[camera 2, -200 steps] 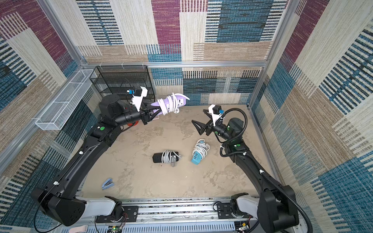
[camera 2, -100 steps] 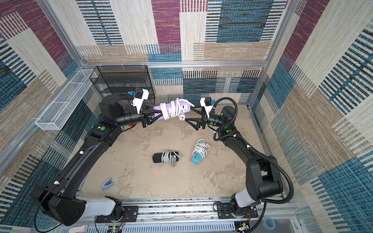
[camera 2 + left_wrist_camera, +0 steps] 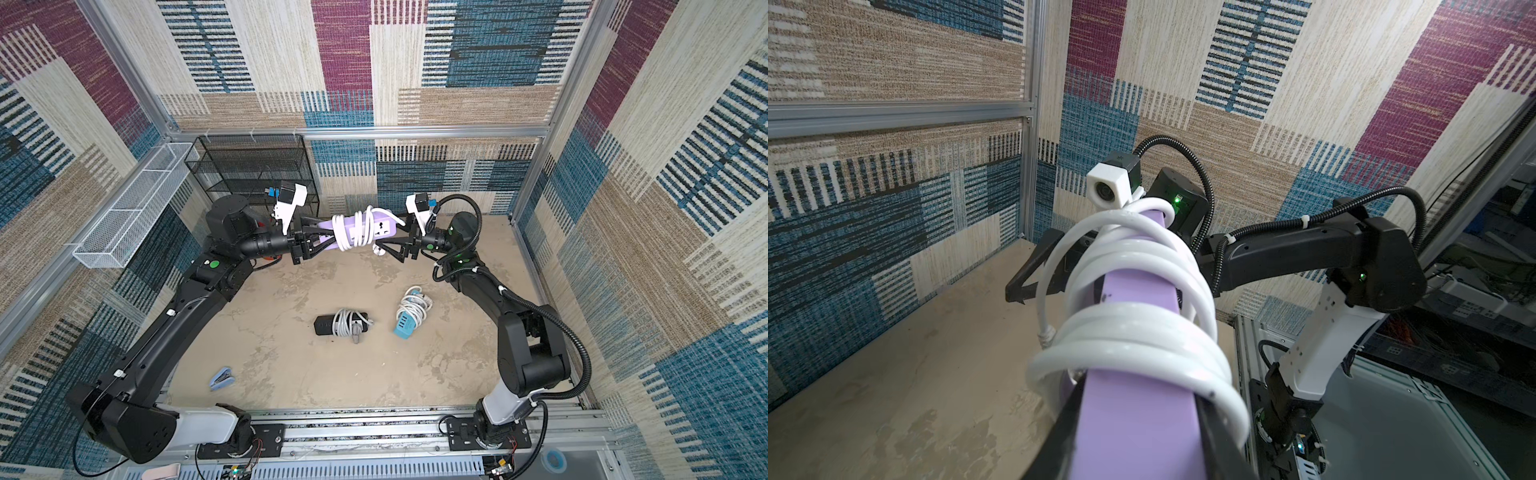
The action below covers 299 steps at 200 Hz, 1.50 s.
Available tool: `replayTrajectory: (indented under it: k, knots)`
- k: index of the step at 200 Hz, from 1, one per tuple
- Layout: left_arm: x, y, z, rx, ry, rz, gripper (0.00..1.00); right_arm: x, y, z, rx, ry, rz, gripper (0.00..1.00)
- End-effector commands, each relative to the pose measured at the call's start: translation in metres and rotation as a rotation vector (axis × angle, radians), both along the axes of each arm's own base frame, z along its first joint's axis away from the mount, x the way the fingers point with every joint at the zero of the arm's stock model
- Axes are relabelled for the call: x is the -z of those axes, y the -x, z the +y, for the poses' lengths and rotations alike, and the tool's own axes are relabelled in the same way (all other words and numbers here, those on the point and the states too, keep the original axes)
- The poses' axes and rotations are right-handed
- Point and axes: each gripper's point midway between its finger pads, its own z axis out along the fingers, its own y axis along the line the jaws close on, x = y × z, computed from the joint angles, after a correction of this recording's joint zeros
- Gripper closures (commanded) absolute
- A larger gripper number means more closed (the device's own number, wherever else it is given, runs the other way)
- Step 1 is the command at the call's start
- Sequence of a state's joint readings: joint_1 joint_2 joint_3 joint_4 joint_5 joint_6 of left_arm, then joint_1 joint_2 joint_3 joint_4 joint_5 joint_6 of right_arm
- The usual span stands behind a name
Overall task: Unwrap the cord wrapped around the power strip
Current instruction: Unwrap the power cord from the power strip.
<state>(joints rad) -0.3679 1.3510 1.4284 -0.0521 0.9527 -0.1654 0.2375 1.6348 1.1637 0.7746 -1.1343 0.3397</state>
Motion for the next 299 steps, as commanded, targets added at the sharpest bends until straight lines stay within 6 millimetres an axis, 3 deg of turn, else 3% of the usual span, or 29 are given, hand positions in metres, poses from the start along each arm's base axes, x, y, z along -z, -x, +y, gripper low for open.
replayTrajectory:
  k: [1,42,78,97,139,201,231,248,299]
  knots:
    - [-0.017,0.007,-0.001,0.034,0.039,-0.066,1.00,-0.009,0.001,0.003,-0.029,-0.011,-0.022,0.11]
    - [-0.012,0.006,-0.001,0.030,0.033,-0.069,1.00,-0.010,-0.002,0.009,-0.060,-0.009,-0.019,0.29]
    - [-0.010,0.005,0.000,0.018,0.028,-0.078,1.00,-0.008,-0.001,0.013,-0.075,-0.008,-0.010,0.80]
    - [-0.008,0.005,0.001,0.013,0.023,-0.096,1.00,-0.006,-0.002,0.013,-0.069,-0.007,-0.003,1.00]
    - [-0.003,0.002,0.004,-0.032,0.004,-0.143,1.00,-0.008,-0.009,0.006,-0.011,0.005,-0.013,1.00]
    - [0.020,-0.008,0.005,-0.067,-0.061,-0.206,1.00,-0.052,-0.031,-0.026,0.138,0.058,-0.106,1.00]
    - [0.027,-0.016,0.007,-0.101,-0.081,-0.209,1.00,-0.073,-0.032,-0.038,0.219,0.097,-0.161,1.00]
    - [0.030,-0.024,0.011,-0.155,-0.096,-0.221,1.00,-0.072,-0.027,-0.042,0.255,0.128,-0.168,1.00]
    - [0.034,-0.037,0.023,-0.253,-0.137,-0.251,1.00,-0.042,-0.001,-0.061,0.398,0.195,-0.135,1.00]
